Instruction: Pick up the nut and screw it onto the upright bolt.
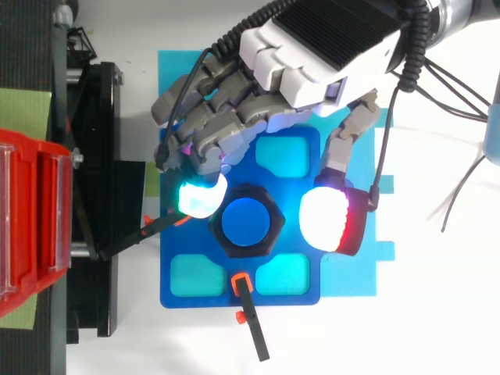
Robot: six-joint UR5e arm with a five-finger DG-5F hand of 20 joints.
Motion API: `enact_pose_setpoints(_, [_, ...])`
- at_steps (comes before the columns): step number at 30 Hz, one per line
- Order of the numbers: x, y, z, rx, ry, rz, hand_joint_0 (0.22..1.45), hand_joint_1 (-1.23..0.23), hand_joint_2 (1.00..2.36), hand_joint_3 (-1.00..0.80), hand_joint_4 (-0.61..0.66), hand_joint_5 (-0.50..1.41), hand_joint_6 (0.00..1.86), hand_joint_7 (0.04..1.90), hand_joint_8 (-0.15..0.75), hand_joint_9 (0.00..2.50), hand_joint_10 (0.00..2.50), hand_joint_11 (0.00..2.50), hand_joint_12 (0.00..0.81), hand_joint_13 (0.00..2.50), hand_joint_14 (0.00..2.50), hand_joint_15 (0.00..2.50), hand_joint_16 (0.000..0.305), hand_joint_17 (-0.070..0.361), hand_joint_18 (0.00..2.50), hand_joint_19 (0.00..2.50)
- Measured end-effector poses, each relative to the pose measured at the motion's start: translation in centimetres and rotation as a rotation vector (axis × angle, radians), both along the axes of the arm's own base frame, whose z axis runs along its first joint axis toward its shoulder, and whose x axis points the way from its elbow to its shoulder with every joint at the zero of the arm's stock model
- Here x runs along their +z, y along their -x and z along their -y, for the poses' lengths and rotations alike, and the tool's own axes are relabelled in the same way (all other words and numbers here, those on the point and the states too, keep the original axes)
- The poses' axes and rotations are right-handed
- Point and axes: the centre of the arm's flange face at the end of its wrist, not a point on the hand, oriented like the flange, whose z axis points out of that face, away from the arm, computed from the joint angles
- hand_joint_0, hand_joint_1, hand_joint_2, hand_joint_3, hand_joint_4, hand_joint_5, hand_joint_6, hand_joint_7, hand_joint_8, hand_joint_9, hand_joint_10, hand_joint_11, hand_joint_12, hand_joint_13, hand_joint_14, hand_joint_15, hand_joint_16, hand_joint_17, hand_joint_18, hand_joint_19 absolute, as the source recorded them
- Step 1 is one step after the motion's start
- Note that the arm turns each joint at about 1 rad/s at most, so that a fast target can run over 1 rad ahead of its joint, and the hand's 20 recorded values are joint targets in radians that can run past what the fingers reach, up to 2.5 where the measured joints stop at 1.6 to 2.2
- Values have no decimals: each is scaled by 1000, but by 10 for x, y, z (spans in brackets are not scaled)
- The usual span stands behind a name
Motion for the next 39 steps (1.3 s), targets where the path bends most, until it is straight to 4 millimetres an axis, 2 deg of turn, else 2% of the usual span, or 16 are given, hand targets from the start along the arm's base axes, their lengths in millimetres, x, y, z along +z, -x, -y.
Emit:
enact_pose_setpoints(9, [-1,3,10,-2,7,-7,475,-244,1000,-500,239,-8,500,1487,284,1025,4,98,310,642,0,33,35,78,426,177])
enact_pose_setpoints(19, [-4,8,20,-5,14,-17,482,-251,1000,-500,186,6,608,1273,265,1147,3,113,294,691,0,42,33,75,469,199])
enact_pose_setpoints(27, [-4,10,28,-8,17,-17,484,-255,1000,-500,163,17,627,1219,252,1201,3,105,285,725,0,43,33,75,519,224])
enact_pose_setpoints(30, [-4,11,30,-11,18,-17,484,-256,1000,-500,160,19,612,1262,247,1212,4,114,285,730,2,56,33,75,526,224])
enact_pose_setpoints(32, [-4,11,31,-12,18,-17,480,-252,1000,-500,206,13,512,1447,257,1183,3,114,292,723,1,54,34,76,528,219])
enact_pose_setpoints(33, [-4,11,31,-12,18,-17,479,-249,1000,-500,218,0,501,1438,265,1164,4,117,298,707,1,46,34,76,523,216])
enact_pose_setpoints(37, [-4,11,32,-12,19,-15,464,-242,1000,-500,278,-88,504,1093,264,1039,2,65,314,663,2,43,36,80,477,200])
enact_pose_setpoints(39, [-4,11,32,-12,19,-14,462,-243,1000,-500,281,-102,504,994,258,1008,2,39,317,637,0,22,36,81,460,196])
